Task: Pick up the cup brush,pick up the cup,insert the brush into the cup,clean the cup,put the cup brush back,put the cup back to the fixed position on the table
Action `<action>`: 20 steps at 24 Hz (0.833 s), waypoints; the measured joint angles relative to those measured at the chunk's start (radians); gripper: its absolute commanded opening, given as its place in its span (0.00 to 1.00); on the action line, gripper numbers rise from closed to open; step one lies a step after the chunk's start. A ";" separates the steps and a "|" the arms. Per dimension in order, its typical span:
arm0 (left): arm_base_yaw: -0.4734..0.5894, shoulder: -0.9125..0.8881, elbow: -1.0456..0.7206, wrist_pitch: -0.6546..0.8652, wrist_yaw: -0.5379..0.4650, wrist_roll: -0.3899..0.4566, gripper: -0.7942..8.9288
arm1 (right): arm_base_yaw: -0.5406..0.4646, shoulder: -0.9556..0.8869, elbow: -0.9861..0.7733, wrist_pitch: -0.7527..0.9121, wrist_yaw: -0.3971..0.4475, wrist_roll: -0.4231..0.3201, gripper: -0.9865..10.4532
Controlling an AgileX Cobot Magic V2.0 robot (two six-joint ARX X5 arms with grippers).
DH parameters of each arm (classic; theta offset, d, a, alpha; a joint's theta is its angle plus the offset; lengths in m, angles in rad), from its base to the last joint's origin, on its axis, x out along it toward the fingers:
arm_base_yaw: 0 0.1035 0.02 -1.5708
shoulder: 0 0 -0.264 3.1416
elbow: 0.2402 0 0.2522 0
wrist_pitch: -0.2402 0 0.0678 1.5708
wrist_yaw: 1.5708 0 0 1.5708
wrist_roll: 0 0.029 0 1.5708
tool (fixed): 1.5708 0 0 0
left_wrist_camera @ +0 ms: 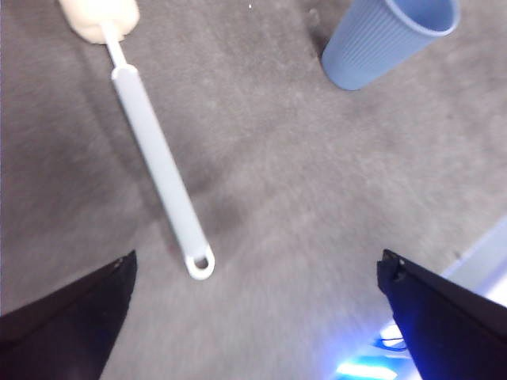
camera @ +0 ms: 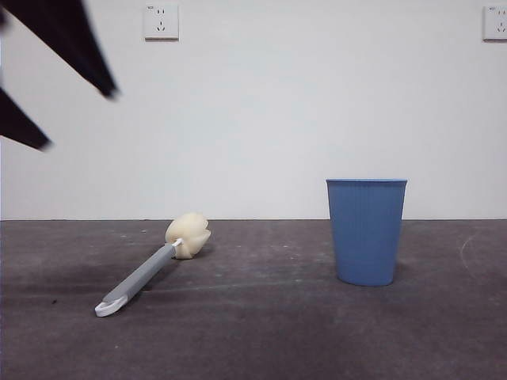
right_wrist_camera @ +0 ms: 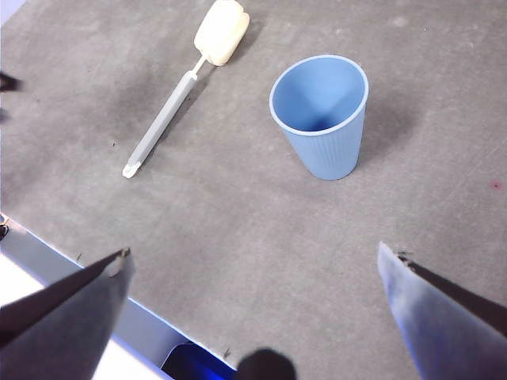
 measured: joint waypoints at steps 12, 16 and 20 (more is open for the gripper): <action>-0.132 0.436 0.000 0.263 -0.295 -0.194 0.66 | 0.000 0.003 0.000 0.000 0.000 0.005 0.56; -0.132 0.523 0.001 0.293 -0.320 -0.226 0.66 | 0.000 0.003 0.000 0.000 0.000 0.008 0.56; -0.137 0.546 0.010 0.305 -0.345 -0.245 0.45 | 0.000 0.003 0.000 0.000 0.000 0.011 0.56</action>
